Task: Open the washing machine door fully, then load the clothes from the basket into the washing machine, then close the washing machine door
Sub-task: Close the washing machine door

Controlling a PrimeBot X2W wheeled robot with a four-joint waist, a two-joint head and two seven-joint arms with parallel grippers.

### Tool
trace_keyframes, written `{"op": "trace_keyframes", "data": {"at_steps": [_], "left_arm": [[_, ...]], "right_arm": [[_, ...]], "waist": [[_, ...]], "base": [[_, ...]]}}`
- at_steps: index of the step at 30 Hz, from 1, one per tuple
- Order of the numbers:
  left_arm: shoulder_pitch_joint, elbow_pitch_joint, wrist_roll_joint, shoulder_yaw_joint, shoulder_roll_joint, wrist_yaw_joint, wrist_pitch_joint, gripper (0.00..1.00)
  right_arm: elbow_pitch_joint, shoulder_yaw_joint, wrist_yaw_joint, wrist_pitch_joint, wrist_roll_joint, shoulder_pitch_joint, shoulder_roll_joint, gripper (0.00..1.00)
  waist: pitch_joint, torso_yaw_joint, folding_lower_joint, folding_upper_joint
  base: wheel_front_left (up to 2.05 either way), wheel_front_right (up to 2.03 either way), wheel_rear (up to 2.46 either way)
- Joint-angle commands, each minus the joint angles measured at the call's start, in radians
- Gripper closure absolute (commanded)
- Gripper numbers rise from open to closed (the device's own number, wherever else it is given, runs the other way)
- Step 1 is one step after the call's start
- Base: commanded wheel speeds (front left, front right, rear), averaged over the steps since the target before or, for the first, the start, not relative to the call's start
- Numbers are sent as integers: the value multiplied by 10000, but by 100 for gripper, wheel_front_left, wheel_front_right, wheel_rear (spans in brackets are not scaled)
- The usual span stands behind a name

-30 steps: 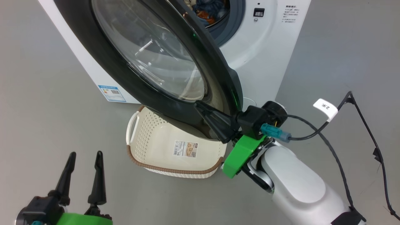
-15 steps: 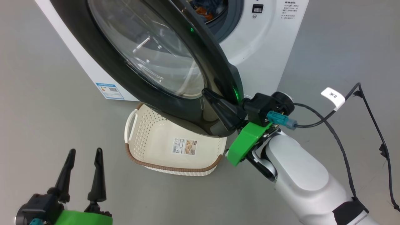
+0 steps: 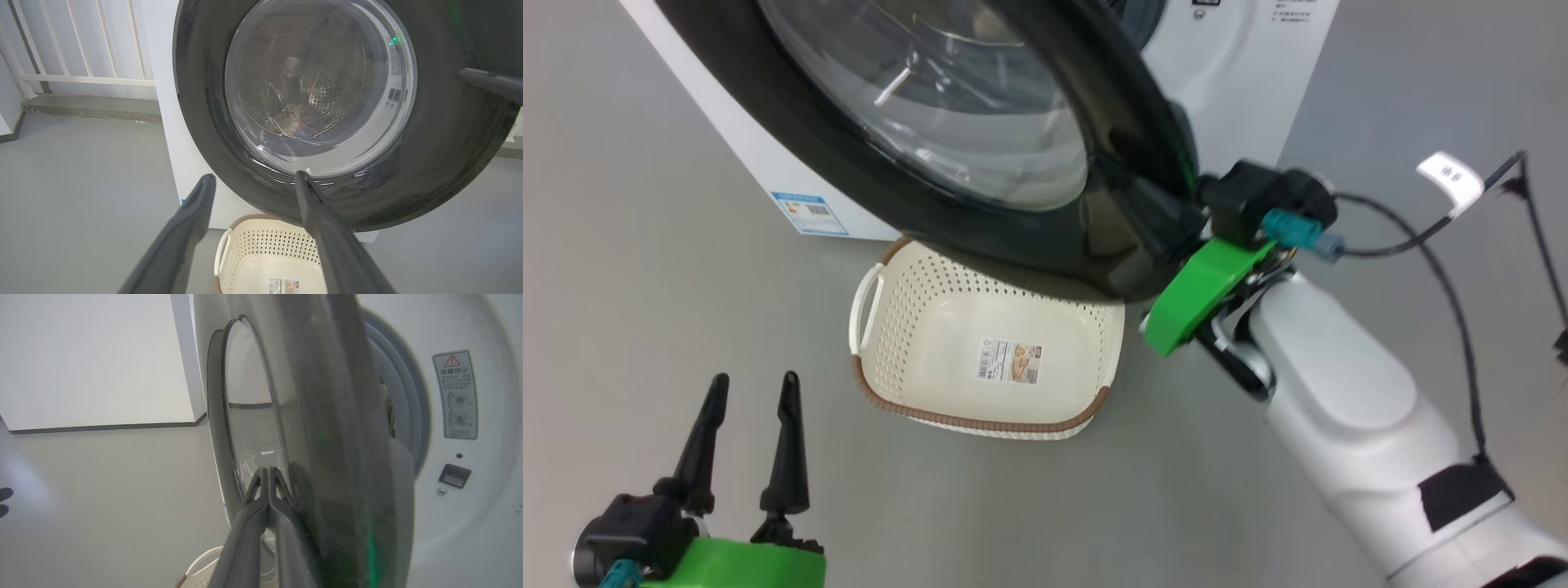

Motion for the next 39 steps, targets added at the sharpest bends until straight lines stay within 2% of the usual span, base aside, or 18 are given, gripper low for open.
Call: {"op": "trace_keyframes", "data": {"at_steps": [1,16,25,39], "left_arm": [[-369,-281,132,360,148,-54,-91,0],[-994,-490,121,259,-86,-143,-91,0],[-1398,-470,-13,61,-153,-170,-91,0],[-1561,-450,-205,-91,-162,-120,-91,0]], "right_arm": [[-151,-60,14,-115,-77,-257,135,100],[1488,-1202,14,-119,-400,-2640,-605,100],[2400,-1473,14,-119,-693,-3944,-978,100],[2644,-2003,14,-120,-966,-4378,-1040,100]], "waist": [[90,51,0,-1],[1262,566,0,-1],[1895,957,0,-1],[2051,1109,0,-1]], "base": [[0,0,0],[0,0,0],[0,0,0],[0,0,0]]}}
